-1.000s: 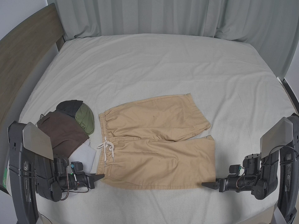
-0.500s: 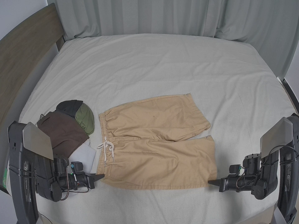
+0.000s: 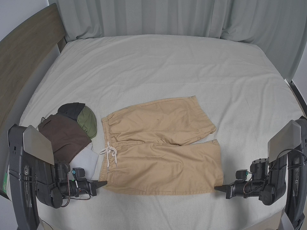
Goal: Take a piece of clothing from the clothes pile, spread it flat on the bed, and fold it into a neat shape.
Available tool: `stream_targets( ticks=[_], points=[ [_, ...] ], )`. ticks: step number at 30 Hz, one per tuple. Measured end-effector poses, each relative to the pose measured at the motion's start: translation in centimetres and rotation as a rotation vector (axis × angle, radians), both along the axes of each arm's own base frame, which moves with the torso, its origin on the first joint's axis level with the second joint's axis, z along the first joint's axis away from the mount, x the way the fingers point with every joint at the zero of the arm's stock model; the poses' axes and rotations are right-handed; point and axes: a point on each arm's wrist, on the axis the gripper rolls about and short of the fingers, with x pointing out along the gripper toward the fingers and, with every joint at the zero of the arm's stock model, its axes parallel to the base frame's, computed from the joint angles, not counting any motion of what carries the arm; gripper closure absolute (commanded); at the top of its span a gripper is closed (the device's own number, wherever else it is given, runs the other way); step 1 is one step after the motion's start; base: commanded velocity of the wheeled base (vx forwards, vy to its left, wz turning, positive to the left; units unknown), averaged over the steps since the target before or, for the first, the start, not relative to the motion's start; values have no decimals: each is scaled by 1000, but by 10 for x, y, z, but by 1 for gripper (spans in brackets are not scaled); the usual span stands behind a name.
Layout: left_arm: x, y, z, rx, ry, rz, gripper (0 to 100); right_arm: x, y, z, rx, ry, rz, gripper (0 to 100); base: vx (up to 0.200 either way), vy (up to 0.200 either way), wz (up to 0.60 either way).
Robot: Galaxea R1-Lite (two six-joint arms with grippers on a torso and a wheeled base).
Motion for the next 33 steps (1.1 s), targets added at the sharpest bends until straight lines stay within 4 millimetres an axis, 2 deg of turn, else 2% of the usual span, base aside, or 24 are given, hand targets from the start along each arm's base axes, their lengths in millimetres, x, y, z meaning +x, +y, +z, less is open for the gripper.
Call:
stream_targets(
  ticks=[21, 33],
  points=[
    [-36, 9, 1, 35, 52, -78, 100, -27, -7, 8, -62, 6, 77, 100, 0, 0, 0],
    [-52, 10, 2, 35, 68, -135, 100, -30, -7, 8, -77, 11, 96, 100, 0, 0, 0]
  ],
)
